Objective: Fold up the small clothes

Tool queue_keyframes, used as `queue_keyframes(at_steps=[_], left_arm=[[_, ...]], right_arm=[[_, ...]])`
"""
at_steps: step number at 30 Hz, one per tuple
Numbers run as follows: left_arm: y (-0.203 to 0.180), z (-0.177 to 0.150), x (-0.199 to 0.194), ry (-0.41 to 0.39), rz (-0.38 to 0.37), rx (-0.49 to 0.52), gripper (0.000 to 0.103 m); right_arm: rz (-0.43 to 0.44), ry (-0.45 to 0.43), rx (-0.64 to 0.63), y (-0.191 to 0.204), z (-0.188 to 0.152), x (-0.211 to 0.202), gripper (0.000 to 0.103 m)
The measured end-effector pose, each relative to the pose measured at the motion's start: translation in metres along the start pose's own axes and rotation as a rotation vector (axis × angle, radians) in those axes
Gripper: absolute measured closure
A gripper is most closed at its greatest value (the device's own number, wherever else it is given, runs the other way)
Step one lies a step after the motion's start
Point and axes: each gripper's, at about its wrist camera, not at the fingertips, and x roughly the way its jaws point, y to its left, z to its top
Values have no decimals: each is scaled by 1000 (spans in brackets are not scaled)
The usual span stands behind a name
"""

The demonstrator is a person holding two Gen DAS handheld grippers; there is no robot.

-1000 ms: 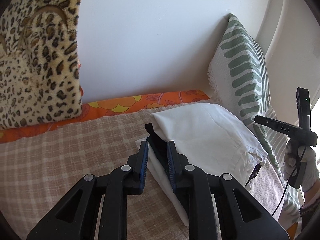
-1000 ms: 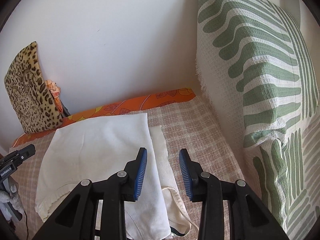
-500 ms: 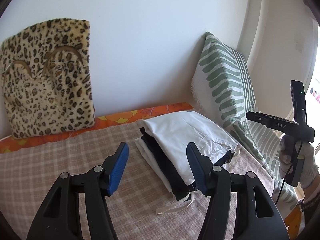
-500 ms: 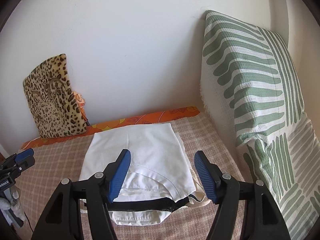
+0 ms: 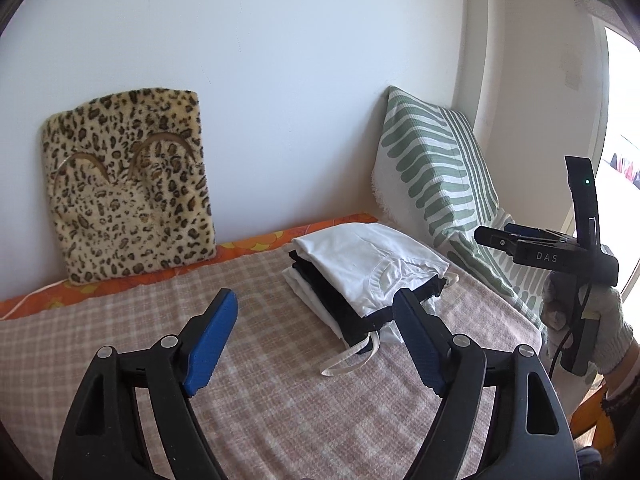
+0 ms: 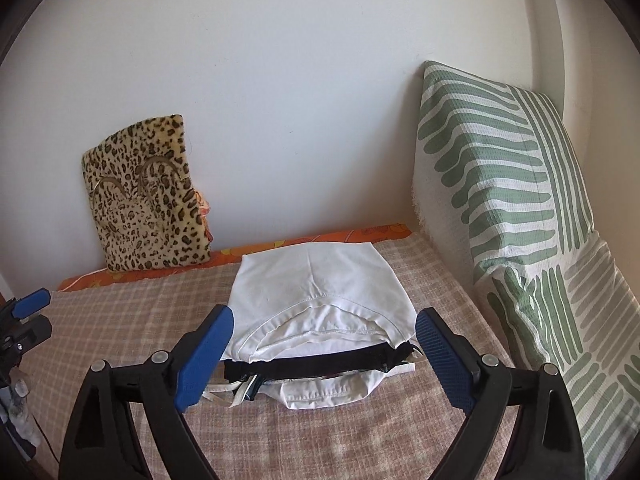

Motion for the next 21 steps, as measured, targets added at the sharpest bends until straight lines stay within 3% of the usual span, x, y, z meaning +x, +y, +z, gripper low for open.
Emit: queue_keyframes(at_steps=[4, 11, 16, 21], left_arm=[[-1, -14, -19, -9, 7, 10, 21], [-3, -37, -36, -9, 110, 47, 17], [-2, -47, -41, -2, 97, 46, 5], [-2, -54, -41, 14, 98, 36, 4]], right_arm=[[-19, -22, -9, 14, -18, -11, 2], [-25, -56, 30, 26, -44, -22, 0], [-32, -66, 58, 25, -53, -23, 0], [-37, -67, 71, 22, -60, -21, 0]])
